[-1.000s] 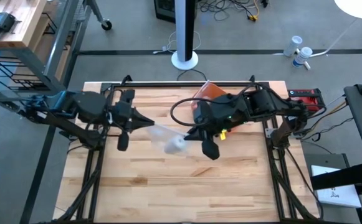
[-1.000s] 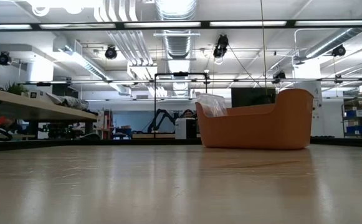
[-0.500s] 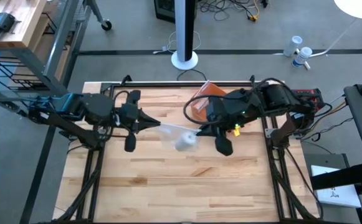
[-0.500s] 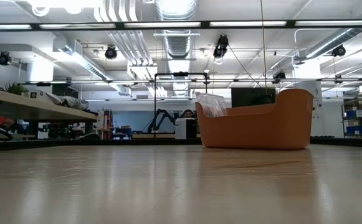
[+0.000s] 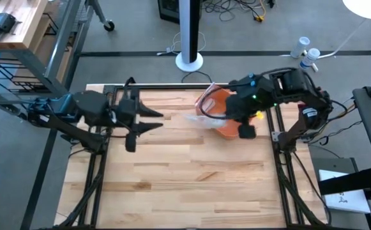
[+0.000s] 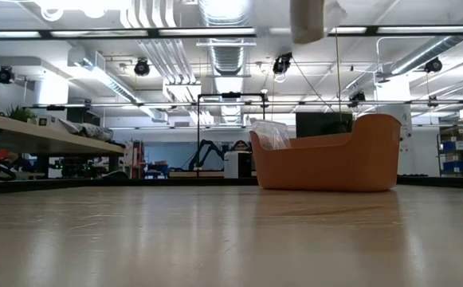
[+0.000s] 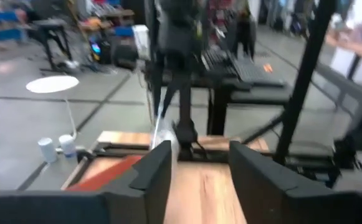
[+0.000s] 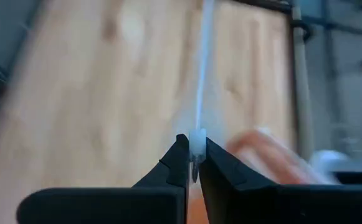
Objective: Roll bandage
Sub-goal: Put the transparent zip bag into the orange bin
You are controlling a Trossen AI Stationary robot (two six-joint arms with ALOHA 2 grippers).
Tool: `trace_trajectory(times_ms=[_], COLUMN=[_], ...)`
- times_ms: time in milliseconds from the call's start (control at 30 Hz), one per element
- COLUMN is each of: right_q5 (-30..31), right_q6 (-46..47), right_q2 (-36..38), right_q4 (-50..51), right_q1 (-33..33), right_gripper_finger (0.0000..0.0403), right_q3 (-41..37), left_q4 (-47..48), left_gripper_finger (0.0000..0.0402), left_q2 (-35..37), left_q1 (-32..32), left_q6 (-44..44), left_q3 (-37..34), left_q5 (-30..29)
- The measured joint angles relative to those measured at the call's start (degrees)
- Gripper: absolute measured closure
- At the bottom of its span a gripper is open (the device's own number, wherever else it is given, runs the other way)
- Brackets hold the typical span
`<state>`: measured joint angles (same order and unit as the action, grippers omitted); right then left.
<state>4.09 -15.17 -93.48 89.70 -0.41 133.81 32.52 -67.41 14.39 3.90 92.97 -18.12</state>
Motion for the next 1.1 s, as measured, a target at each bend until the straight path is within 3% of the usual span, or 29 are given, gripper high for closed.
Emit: trace_trajectory(times_ms=[167,400,600,767,1100], right_q5=[2.98,2.91,-1.03,-1.05,-0.23], right_q6=[-20.98,-35.62,-45.29,-48.09,-52.26], right_q2=[0.38,-0.29,-0.38,-0.34,-0.45], right_q4=[0.31,0.36,-3.93,-15.15,-47.73], right_q1=[-7.42,-19.80,-23.87,-25.75,-28.26], right_gripper_finger=[0.0384,0.0384,0.0385,0.0384,0.0385], right_q3=[-4.62,-15.98,-27.12,-34.99,-48.79], left_q4=[-2.37,-2.31,-1.55,-1.70,-1.59], left_gripper_finger=[0.0228,0.0228,0.0247,0.0253,0.0242], left_q2=[2.85,5.21,6.85,8.45,8.13], left_q1=[0.00,0.00,0.00,0.00,-0.01], left_q6=[1.10,3.58,0.92,-0.39,-0.65], left_q3=[0.02,0.02,0.02,0.02,0.02], left_q5=[-3.95,-4.89,-6.38,-11.56,-11.51])
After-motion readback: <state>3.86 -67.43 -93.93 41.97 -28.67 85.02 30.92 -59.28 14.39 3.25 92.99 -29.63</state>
